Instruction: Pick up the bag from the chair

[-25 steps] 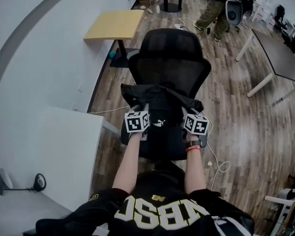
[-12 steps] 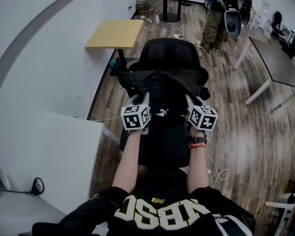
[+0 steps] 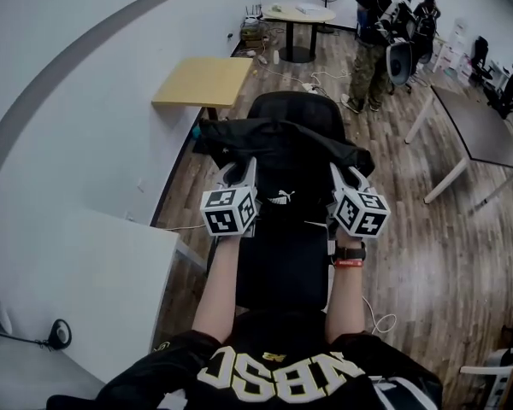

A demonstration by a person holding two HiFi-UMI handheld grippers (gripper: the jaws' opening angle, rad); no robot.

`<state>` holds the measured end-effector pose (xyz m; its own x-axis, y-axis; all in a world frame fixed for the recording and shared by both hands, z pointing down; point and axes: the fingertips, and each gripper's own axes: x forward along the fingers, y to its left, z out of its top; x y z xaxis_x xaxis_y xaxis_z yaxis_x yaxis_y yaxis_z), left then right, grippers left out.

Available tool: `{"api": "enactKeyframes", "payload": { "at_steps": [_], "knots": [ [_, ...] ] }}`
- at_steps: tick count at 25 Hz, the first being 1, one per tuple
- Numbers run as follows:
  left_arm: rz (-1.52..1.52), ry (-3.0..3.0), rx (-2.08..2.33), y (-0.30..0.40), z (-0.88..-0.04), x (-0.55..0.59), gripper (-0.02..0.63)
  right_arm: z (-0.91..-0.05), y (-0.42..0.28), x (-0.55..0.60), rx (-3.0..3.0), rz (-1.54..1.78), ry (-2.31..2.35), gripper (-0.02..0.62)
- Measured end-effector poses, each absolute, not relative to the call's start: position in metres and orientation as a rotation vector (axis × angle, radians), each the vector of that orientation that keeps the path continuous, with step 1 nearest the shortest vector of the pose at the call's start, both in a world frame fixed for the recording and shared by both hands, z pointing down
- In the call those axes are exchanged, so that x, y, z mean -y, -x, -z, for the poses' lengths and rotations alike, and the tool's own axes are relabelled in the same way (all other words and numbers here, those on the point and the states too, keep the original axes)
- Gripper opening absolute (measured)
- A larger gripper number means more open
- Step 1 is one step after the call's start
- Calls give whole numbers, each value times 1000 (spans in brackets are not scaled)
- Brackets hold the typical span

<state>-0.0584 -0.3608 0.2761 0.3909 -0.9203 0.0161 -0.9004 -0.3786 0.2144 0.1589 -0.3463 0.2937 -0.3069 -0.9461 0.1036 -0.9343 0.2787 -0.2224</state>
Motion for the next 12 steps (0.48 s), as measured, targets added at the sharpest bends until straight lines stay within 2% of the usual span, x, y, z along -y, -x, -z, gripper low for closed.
{"api": "enactKeyframes", "payload": {
  "at_steps": [12],
  "knots": [
    [233,-2598,1779,64,-215,355,75,-228,-149,339,-2423,149,1734,77]
  ]
}}
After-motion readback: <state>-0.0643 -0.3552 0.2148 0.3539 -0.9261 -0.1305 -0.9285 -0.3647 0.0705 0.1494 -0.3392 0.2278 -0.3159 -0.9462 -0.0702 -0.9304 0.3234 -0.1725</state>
